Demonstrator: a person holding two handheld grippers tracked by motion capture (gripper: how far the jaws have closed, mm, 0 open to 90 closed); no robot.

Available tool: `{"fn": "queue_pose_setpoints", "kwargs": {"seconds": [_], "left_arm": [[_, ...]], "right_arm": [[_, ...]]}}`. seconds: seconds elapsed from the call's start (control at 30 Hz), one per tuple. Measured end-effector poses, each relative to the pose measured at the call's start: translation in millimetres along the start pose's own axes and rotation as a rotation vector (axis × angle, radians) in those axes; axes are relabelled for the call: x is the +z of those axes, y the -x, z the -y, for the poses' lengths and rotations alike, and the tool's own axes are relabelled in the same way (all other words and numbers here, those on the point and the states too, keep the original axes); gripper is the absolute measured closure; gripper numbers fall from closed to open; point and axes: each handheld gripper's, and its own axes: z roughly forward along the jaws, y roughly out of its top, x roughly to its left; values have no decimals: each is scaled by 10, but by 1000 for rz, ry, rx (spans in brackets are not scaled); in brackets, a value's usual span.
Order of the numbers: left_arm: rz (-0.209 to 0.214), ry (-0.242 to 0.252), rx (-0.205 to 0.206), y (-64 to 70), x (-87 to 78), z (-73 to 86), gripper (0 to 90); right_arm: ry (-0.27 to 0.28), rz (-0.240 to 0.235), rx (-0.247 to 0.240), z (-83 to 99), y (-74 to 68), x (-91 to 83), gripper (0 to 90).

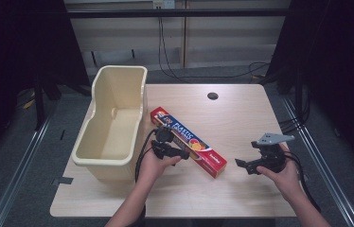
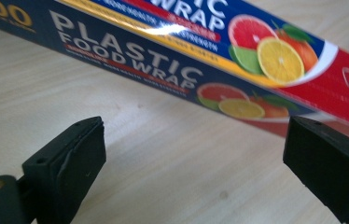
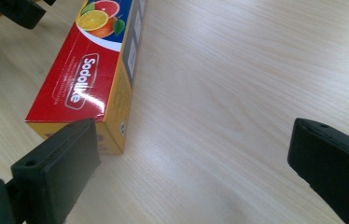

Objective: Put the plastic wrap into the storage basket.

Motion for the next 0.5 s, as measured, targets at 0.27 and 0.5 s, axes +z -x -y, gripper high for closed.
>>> {"fn": "queue_pose_setpoints", "kwargs": {"seconds": [0.27, 0.5], "left_arm": [[-19, -24, -66, -72, 5, -175, 41], [-31, -28, -71, -73, 12, -269, 56]], "right_arm": [[24, 3, 5, 12, 39, -49, 16], [33, -2, 9, 15, 57, -66, 16]]}}
